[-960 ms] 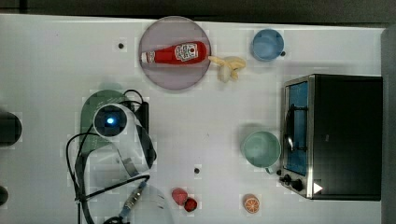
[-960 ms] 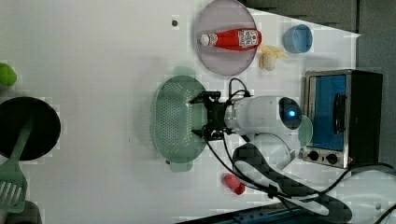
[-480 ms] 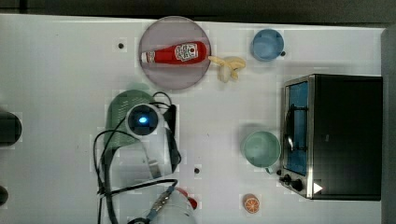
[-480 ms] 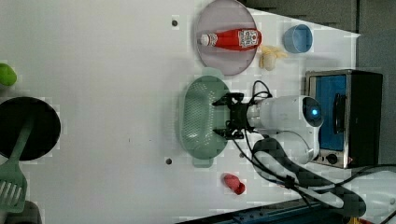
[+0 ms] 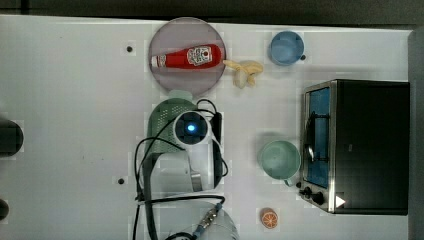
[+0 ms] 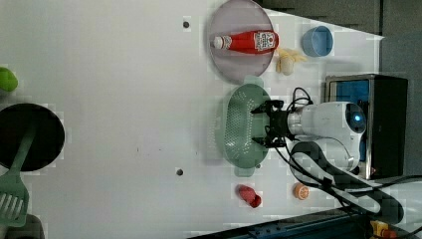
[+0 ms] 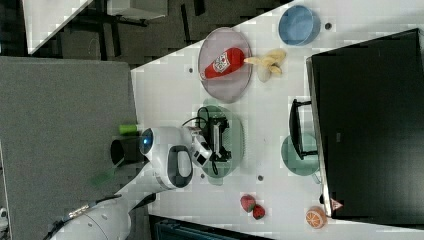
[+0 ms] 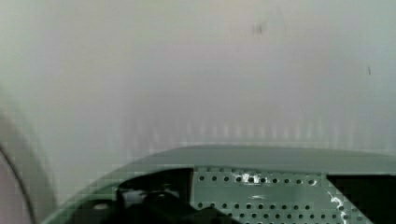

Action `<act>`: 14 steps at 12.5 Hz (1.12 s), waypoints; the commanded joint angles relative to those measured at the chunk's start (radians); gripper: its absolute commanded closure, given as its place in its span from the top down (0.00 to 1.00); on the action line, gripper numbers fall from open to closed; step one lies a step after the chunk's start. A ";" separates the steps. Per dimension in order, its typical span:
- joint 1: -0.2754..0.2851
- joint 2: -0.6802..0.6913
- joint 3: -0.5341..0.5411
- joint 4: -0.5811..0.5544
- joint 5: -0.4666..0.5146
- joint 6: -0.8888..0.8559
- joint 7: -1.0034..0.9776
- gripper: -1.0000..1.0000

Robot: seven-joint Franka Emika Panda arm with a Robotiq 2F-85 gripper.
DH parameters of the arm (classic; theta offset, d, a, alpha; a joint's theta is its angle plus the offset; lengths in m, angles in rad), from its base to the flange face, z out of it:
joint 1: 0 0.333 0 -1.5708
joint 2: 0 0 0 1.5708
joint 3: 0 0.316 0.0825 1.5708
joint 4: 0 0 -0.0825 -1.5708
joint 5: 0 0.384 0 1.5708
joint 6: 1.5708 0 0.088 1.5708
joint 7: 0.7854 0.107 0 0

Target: Drag strainer left to right.

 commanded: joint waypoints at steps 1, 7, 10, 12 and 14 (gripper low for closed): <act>0.000 -0.018 -0.035 -0.010 0.021 0.004 -0.132 1.00; 0.000 -0.018 -0.156 -0.012 0.021 0.005 -0.216 1.00; 0.000 -0.018 -0.194 -0.011 0.017 0.004 -0.233 1.00; 0.000 -0.017 -0.220 -0.011 0.017 0.005 -0.283 1.00; 0.000 -0.016 -0.246 -0.011 0.018 0.009 -0.324 1.00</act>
